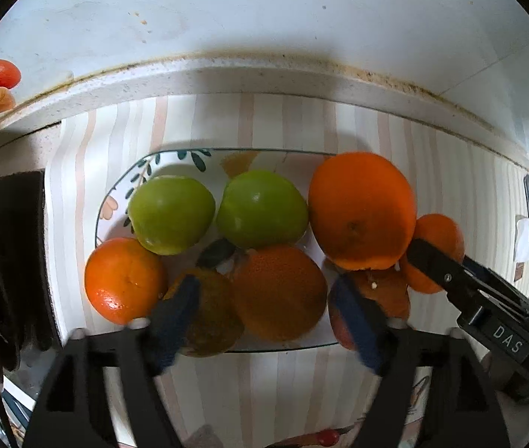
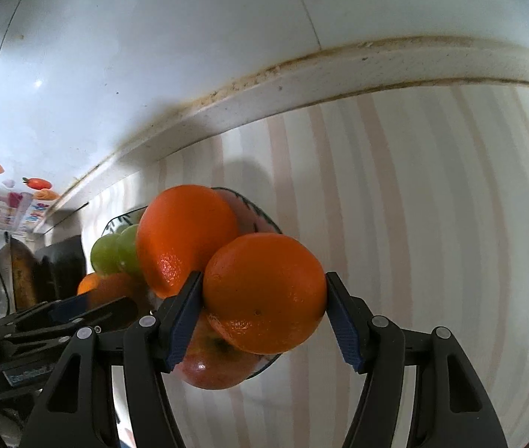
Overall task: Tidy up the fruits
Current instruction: 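Lower the orange onto the plate with the left gripper while the right gripper places its orange, then lift both open grippers from the plate and reach toward the cat mat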
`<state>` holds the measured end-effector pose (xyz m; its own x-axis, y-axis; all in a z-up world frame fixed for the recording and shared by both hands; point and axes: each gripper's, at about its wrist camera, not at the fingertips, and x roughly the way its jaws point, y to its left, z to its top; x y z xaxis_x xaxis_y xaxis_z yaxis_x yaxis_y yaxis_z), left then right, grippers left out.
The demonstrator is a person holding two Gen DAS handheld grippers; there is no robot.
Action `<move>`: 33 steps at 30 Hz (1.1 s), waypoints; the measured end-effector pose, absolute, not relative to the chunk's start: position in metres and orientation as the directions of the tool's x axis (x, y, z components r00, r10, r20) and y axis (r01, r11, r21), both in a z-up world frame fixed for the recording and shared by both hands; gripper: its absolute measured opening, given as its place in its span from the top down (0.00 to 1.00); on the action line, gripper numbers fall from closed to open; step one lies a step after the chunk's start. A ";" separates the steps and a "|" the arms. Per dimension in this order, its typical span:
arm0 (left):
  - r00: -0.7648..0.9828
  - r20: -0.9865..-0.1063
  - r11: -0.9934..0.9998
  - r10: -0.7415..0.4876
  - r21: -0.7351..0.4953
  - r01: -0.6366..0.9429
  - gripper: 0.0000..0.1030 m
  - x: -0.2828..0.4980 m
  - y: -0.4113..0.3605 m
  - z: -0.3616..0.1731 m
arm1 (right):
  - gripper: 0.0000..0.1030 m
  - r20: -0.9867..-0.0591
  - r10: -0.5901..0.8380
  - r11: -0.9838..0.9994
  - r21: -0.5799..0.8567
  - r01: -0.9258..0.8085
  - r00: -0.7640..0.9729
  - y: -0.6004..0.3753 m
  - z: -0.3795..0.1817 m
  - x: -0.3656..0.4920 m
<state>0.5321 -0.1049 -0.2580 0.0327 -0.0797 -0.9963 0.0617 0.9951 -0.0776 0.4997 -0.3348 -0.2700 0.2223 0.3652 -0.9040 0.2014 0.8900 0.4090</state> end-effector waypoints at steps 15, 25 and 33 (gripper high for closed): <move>0.135 -0.990 0.998 -0.045 -0.039 0.048 0.15 0.512 -0.097 -0.225 | 0.08 -0.918 0.339 0.900 0.380 0.212 0.205 -0.337 -0.258 0.493; 0.281 -0.960 1.000 0.015 0.018 0.007 0.15 0.445 -0.070 -0.177 | 0.06 -0.945 0.117 0.983 0.154 0.099 0.306 -0.295 -0.188 0.424; 0.389 -0.921 0.999 0.023 0.030 0.013 0.15 0.380 -0.060 -0.135 | 0.06 -0.918 0.055 0.991 0.098 0.090 0.394 -0.275 -0.138 0.360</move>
<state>0.3800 -0.0604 -0.1350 0.3885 0.0230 -0.9212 0.0128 0.9995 0.0303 0.3602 -0.2754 -0.1380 0.3936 0.0553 -0.9176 0.0899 0.9911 0.0983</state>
